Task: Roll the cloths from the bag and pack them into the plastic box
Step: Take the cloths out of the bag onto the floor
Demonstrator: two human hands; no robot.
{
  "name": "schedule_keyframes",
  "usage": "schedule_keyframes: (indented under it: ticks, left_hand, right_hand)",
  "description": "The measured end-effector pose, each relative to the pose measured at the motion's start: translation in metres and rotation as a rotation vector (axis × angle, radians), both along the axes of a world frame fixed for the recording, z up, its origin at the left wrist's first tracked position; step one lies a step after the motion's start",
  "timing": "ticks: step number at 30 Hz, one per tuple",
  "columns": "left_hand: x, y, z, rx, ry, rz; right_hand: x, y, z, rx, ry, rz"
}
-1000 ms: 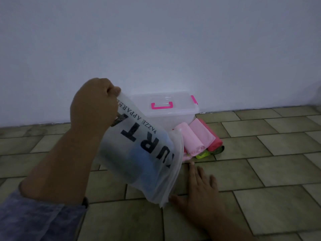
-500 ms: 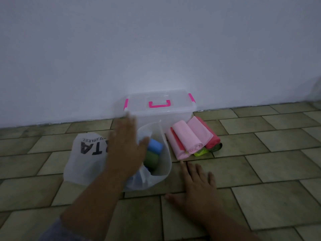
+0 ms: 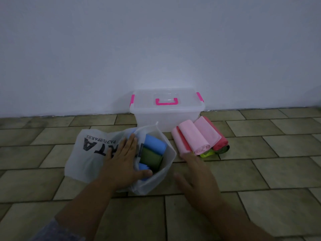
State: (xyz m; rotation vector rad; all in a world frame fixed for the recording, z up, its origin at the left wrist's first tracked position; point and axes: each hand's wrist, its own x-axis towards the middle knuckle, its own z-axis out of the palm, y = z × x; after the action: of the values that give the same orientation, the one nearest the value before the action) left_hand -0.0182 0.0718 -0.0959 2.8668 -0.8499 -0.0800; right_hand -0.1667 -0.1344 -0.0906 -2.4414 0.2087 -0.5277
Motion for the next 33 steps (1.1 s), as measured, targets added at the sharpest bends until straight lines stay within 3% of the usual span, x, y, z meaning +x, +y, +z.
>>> schedule_keyframes:
  ticks: [2,8,12,15,18,23,26,30,33]
  left_hand:
    - [-0.002,-0.003,0.0,-0.005,-0.009,0.003]
    - [-0.006,0.003,0.004,0.009,0.061,-0.062]
    - [-0.009,0.011,0.004,0.06,0.088,-0.119]
    - [-0.012,0.011,-0.001,0.097,0.045,-0.095]
    - [-0.012,0.005,-0.008,0.102,-0.003,-0.032]
    - [-0.006,-0.006,-0.011,0.046,-0.023,0.115]
    - [-0.003,-0.011,-0.007,0.034,-0.015,0.165]
    - [-0.004,-0.011,-0.006,0.056,0.015,0.174]
    - [-0.006,-0.004,-0.006,0.075,0.017,0.187]
  right_hand:
    - [0.028,0.011,0.02,0.028,-0.003,0.121]
    - [0.119,0.019,0.04,-0.036,0.507,0.188]
    - [0.137,0.013,0.038,-0.09,0.573,0.206]
    - [0.127,0.004,0.042,0.078,0.496,0.234]
    - [0.106,-0.011,0.051,0.075,0.305,0.194]
    - [0.064,-0.048,0.063,0.143,-0.041,-0.064]
    - [0.06,-0.051,0.055,-0.085,-0.163,-0.243]
    - [0.074,-0.024,0.032,-0.607,-0.024,-0.177]
    - [0.085,-0.007,0.015,-0.774,0.12,-0.081]
